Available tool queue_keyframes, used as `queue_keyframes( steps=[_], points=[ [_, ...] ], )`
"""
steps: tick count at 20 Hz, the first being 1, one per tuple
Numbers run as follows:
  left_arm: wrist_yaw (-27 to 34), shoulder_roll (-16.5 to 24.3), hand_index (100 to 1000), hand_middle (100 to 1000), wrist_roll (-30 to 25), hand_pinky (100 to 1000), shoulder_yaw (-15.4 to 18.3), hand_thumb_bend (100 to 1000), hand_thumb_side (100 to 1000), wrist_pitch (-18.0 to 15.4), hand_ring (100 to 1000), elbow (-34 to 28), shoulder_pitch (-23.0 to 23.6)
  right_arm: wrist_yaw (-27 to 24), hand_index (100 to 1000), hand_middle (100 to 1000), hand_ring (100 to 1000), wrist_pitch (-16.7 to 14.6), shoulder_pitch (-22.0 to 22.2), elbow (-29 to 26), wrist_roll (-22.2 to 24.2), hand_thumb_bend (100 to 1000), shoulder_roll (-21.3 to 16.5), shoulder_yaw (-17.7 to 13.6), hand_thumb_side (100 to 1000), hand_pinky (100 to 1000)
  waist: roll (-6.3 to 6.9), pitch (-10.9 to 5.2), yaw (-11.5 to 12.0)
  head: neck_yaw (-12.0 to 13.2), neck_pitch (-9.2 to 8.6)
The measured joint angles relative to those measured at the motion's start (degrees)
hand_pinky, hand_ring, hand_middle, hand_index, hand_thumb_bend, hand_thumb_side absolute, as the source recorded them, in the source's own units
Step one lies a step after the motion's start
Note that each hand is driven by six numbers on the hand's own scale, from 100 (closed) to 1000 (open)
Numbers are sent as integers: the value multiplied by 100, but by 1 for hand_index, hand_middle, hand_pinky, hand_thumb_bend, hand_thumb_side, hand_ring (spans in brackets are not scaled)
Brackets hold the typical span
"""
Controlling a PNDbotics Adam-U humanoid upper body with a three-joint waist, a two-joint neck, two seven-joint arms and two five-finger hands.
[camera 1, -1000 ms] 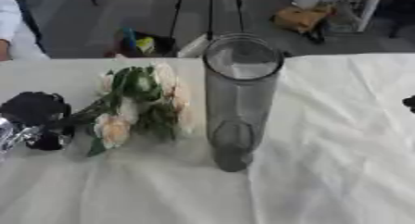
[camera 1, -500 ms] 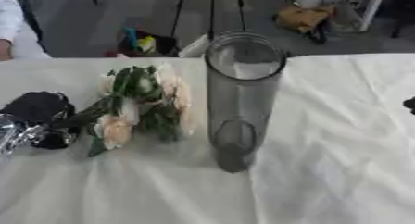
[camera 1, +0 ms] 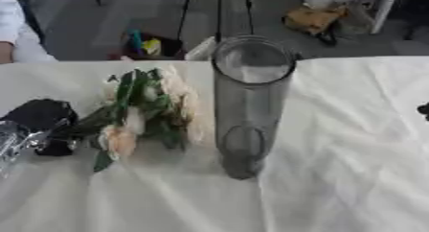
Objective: Arrange flowers into the vase.
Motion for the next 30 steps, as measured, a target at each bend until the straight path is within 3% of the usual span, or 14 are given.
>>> queue_keyframes(
  steps=[2,6,8,9,12,17,21,30],
  points=[
    [22,-25,393,239,28,100,25,100,484,28,100,41,0,-1,838,498,665,0,0,0,0,140,1,-3,968,823,0,1,-10,0,-13],
    [131,-36,400,155,95,100,65,100,497,105,100,147,-3,-2,838,496,665,-1,0,0,-1,140,2,-19,964,825,0,2,-29,0,-19],
    [210,-53,400,155,156,100,89,100,497,139,100,182,-3,-3,838,496,665,-1,0,0,-1,140,3,-31,964,825,0,2,-29,0,-20],
    [238,-59,291,100,192,100,91,100,498,152,100,199,-3,-4,838,495,665,-1,0,0,-1,140,3,-32,965,825,0,2,-29,0,-20],
    [345,-70,211,100,315,100,92,100,523,175,100,219,0,-4,838,495,665,0,2,0,-1,141,4,-33,964,826,0,4,-29,0,-20],
    [590,-75,152,100,442,100,92,252,649,116,100,228,49,-5,839,494,666,2,26,0,-2,139,7,-34,962,827,0,5,-22,-1,-17],
    [759,-9,123,100,449,100,92,309,630,3,100,120,80,-8,839,495,667,6,50,0,-3,135,7,-34,963,827,0,5,4,-6,5],
    [951,249,115,100,522,100,128,257,631,66,100,-431,157,-30,839,496,668,10,51,0,-14,127,7,-67,966,826,0,2,58,-57,64]
  ],
)
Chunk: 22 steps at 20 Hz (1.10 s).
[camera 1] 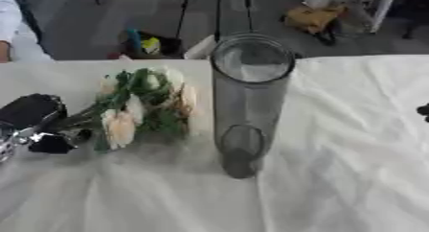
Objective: Arrange flowers into the vase.
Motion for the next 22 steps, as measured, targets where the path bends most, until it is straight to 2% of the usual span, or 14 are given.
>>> queue_keyframes(
  steps=[8,11,22],
  points=[
    [215,144,112,100,30,100,69,240,631,374,100,-434,42,-14,838,496,669,4,1,0,-10,122,0,-2,969,825,0,-4,21,-34,46],
    [314,183,111,100,72,100,154,234,612,489,100,-548,36,-14,838,496,669,3,4,0,-27,119,0,-6,968,825,-2,-4,109,-53,57],
    [1143,233,102,100,528,100,571,182,545,1337,100,-1461,41,-23,837,499,669,-5,4,0,-93,105,0,-48,965,822,-3,-51,197,-104,125]
  ],
)
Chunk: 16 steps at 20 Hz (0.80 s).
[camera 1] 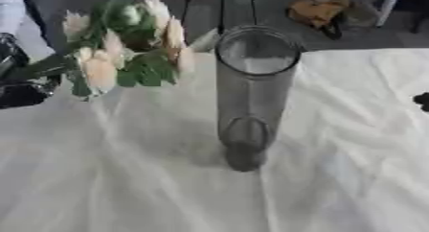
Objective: Arrange flowers into the vase.
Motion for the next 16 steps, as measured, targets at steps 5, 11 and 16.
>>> queue_keyframes(
  steps=[5,11,16],
  points=[
    [412,15,101,100,362,100,121,183,532,406,100,-455,-4,-26,837,499,669,-8,0,0,-22,101,0,-22,965,822,0,-62,39,-21,27],
    [911,30,100,100,833,100,287,173,543,878,100,-982,-194,-50,836,501,670,-2,19,0,-28,100,0,-23,959,820,-19,-168,102,-45,80],
    [1325,-175,100,100,1243,100,320,157,573,1288,100,-1144,-399,-91,834,507,671,-3,-3,0,-26,100,0,-19,964,814,-19,-290,94,-26,182]
  ],
)
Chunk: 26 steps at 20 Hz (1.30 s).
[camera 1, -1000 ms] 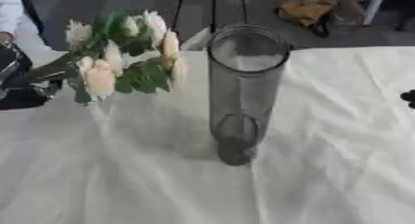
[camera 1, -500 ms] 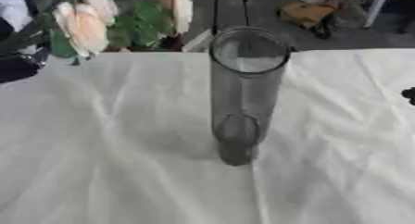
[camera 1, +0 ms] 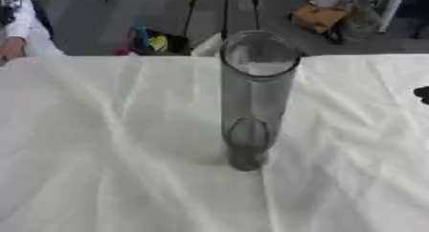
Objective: Arrange flowers into the vase.
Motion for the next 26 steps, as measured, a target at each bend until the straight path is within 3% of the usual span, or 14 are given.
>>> queue_keyframes(
  steps=[6,12,20,26],
  points=[
    [490,-314,100,100,377,100,26,156,597,383,100,-89,-287,-110,832,513,672,-24,-167,0,26,100,-9,73,955,810,3,-143,-120,60,113],
    [982,-675,100,100,555,100,28,163,626,544,100,-83,-702,-226,832,515,672,-43,-255,0,70,100,-9,109,951,809,62,-222,-249,115,176],
    [1643,-1076,101,100,901,100,59,176,650,311,100,91,-1025,-311,832,516,672,-43,-312,0,130,100,-10,175,934,809,218,-263,-446,189,189],
    [2169,-1299,102,100,1110,100,39,176,661,133,100,250,-1143,-364,832,516,673,-24,-360,0,185,100,-10,214,932,810,250,-264,-528,260,185]
  ],
)
